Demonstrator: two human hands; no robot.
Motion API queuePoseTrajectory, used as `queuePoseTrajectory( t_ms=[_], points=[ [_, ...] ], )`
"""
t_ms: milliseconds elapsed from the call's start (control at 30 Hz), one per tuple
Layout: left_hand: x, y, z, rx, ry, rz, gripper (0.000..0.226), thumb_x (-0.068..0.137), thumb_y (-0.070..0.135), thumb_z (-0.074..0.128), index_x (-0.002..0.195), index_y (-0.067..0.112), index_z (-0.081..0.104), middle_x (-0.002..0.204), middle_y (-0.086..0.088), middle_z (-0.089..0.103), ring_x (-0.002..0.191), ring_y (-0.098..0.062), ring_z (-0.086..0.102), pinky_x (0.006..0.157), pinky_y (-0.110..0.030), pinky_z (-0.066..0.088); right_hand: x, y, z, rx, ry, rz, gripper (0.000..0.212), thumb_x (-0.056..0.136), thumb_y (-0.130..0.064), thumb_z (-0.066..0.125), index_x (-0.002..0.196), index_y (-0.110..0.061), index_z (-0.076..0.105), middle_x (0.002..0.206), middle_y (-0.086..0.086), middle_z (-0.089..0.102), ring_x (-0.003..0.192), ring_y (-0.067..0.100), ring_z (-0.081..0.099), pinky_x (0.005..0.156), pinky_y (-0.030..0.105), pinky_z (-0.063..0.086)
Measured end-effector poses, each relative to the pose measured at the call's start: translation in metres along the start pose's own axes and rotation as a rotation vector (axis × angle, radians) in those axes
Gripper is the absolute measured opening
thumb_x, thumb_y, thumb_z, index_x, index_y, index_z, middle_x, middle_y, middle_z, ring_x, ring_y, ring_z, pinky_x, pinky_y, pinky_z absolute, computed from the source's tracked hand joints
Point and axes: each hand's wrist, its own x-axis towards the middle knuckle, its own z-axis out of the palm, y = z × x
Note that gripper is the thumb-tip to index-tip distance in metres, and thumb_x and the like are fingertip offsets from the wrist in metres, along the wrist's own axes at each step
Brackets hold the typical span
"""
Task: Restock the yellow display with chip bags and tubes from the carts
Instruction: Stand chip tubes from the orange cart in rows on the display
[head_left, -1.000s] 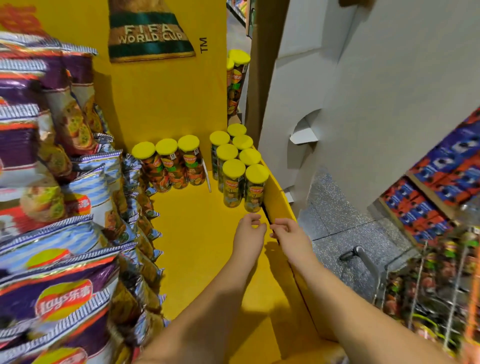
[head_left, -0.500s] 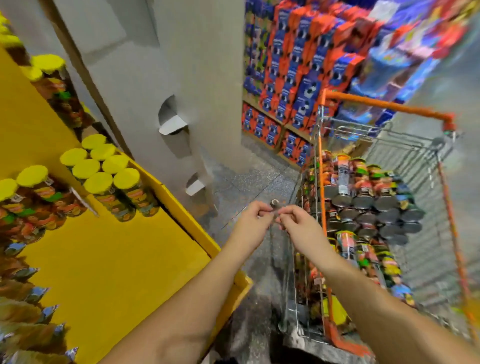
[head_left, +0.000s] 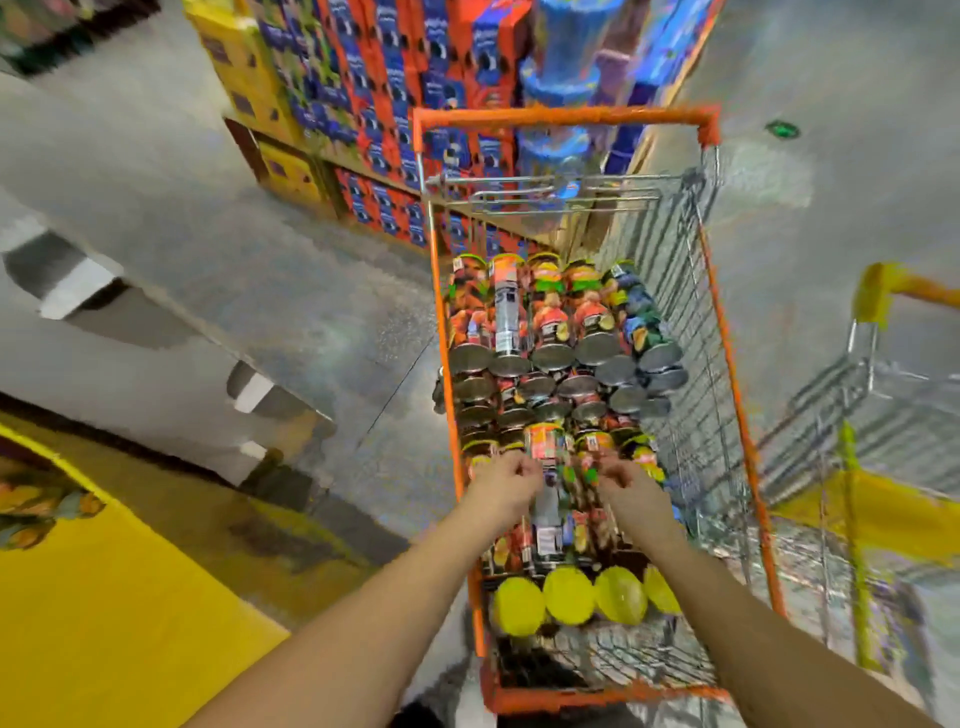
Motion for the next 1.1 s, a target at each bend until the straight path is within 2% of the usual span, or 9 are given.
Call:
queuePoseTrajectory(
  t_ms=[100,167,267,333,400,700,933,1000,1100],
  points=[
    [0.023,-0.002,0.024,0.129,-0.042,-0.124,0.011,0.094,0.024,0.051,0.099,0.014,0.055,0.089,-0.008,0.061,0.067,-0.018,0.053,0.054,-0.025,0.041,0.025,0.033,-0.005,-0.062,-0.058,0.100,0.024,0.093,-0.033,0.059,0.106,-0.013,0.058,0.093,0.007,0.062,0.078,0.021,0.057,0.064,0.032,0.043],
    [0.035,-0.009,0.038,0.202,-0.066,-0.212,0.022,0.095,0.032,0.053,0.105,0.014,0.048,0.097,-0.009,0.060,0.078,-0.022,0.057,0.066,-0.032,0.049,0.038,0.053,-0.005,-0.169,-0.082,0.105,0.031,0.091,-0.034,0.058,0.099,-0.005,0.059,0.094,0.015,0.062,0.086,0.031,0.059,0.071,0.038,0.049],
    [0.047,-0.019,0.057,0.284,-0.033,-0.318,0.053,0.093,0.048,0.051,0.130,0.013,0.040,0.123,-0.012,0.058,0.106,-0.030,0.058,0.091,-0.038,0.048,0.047,0.080,-0.006,-0.334,-0.047,0.140,0.057,0.090,-0.051,0.056,0.129,-0.010,0.051,0.129,0.015,0.048,0.120,0.035,0.047,0.096,0.042,0.042],
    [0.050,-0.020,0.066,0.278,-0.035,-0.362,0.061,0.095,0.042,0.052,0.140,0.009,0.030,0.130,-0.014,0.053,0.106,-0.026,0.055,0.084,-0.029,0.044,0.047,0.094,-0.007,-0.308,0.025,0.137,0.065,0.088,-0.053,0.059,0.136,-0.011,0.046,0.137,0.016,0.042,0.127,0.036,0.041,0.102,0.043,0.038],
    [0.052,-0.021,0.074,0.221,-0.051,-0.400,0.070,0.092,0.034,0.061,0.144,0.006,0.023,0.127,-0.015,0.051,0.102,-0.026,0.058,0.072,-0.030,0.049,0.047,0.104,-0.005,-0.317,0.063,0.136,0.067,0.087,-0.042,0.066,0.138,-0.006,0.043,0.138,0.022,0.043,0.128,0.039,0.040,0.102,0.042,0.037],
    [0.068,-0.027,0.103,0.202,0.011,-0.500,0.102,0.084,0.040,0.073,0.152,0.013,0.003,0.155,-0.015,0.020,0.133,-0.037,0.041,0.105,-0.046,0.042,0.064,0.109,0.006,-0.612,-0.078,0.274,0.065,0.094,-0.012,0.042,0.151,-0.021,0.012,0.152,0.027,0.019,0.135,0.040,0.030,0.104,0.047,0.042],
    [0.071,-0.038,0.102,0.177,-0.004,-0.416,0.104,0.082,0.038,0.073,0.151,0.018,-0.002,0.150,-0.017,0.027,0.116,-0.035,0.054,0.087,-0.040,0.053,0.081,0.105,0.005,-0.496,-0.073,0.364,0.083,0.089,-0.002,0.052,0.154,-0.027,0.007,0.157,0.016,0.006,0.139,0.040,0.019,0.102,0.051,0.043],
    [0.067,-0.039,0.095,0.126,0.004,-0.383,0.097,0.081,0.034,0.074,0.148,0.019,0.006,0.141,-0.017,0.039,0.106,-0.032,0.058,0.084,-0.041,0.055,0.077,0.101,-0.001,-0.429,-0.057,0.348,0.081,0.088,-0.010,0.060,0.152,-0.024,0.012,0.153,0.017,0.015,0.136,0.041,0.021,0.102,0.054,0.041],
    [0.058,-0.037,0.086,0.035,-0.016,-0.331,0.089,0.081,0.033,0.072,0.145,0.019,0.011,0.119,-0.015,0.058,0.079,-0.022,0.063,0.060,-0.032,0.052,0.067,0.090,-0.010,-0.304,-0.032,0.347,0.086,0.085,-0.026,0.067,0.152,-0.022,0.013,0.150,0.021,0.021,0.137,0.044,0.021,0.106,0.055,0.034]
  ],
)
